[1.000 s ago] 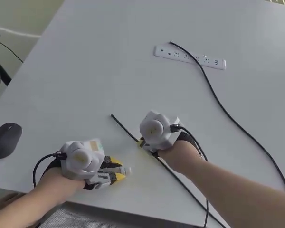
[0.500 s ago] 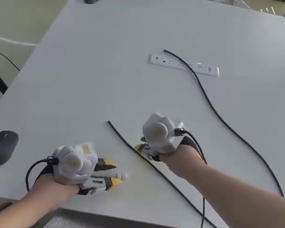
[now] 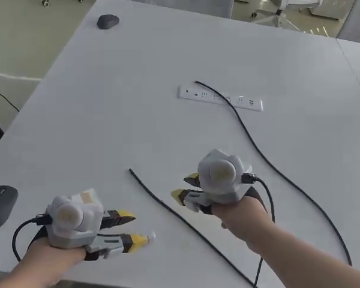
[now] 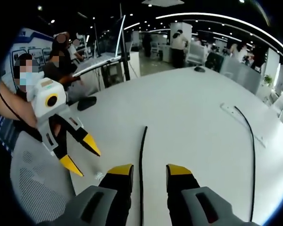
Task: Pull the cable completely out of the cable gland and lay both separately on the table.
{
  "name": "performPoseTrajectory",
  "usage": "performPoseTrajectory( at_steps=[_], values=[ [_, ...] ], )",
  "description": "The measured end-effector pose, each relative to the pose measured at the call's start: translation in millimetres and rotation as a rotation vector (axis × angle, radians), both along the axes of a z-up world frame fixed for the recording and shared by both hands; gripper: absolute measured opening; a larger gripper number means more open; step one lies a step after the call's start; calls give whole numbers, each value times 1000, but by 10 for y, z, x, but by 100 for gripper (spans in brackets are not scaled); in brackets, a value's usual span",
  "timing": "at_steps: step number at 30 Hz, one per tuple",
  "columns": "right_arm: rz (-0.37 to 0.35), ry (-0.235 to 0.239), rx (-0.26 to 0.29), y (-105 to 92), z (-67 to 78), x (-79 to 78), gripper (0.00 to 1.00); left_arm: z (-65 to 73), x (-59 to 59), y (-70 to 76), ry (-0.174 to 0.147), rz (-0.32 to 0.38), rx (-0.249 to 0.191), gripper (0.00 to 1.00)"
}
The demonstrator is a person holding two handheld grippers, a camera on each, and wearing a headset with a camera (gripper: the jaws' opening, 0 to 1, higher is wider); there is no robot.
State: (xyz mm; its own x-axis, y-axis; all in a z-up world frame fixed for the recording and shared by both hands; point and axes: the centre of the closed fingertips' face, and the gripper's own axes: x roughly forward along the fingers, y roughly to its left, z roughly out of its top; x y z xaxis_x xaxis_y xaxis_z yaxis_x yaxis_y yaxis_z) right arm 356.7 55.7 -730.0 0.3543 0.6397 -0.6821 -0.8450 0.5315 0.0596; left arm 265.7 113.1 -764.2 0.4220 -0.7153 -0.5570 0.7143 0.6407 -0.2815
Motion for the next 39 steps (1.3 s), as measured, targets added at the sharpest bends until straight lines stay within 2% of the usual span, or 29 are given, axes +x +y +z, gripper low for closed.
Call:
performPoseTrajectory(
  at_steps=[2,4,6,9,15,19,21,26,28,32,36,39],
  values=[
    [-15,-2,24,-47,62,-21,26,40,3,14,-1,14,-11,36],
    [-28,-8,92,-76,188,-56,28,98,15,19,5,43,-47,38],
    [-41,-24,115,-155,280,-69,28,143,10,38,-3,53,-52,37],
    [-80,-21,176,-240,429,-94,30,216,9,72,-14,79,-64,40],
    [-101,-29,215,-399,588,-200,35,310,-16,160,-40,113,-58,46],
    [-123,-25,260,-490,681,-302,38,406,-46,215,-46,137,-72,47],
    [-128,-20,271,-539,697,-365,41,440,-60,232,-39,151,-90,47],
    [-153,-13,303,-683,759,-511,45,575,-106,295,-47,196,-121,52],
    [-181,1,341,-753,801,-565,46,599,-136,321,-50,201,-113,54],
    [-204,12,357,-897,827,-704,49,693,-224,381,-65,210,-108,56],
    [-232,23,375,-1020,835,-796,52,729,-307,440,-66,207,-90,60],
    [-269,26,388,-1125,834,-861,53,755,-352,455,-57,213,-107,65]
  ],
)
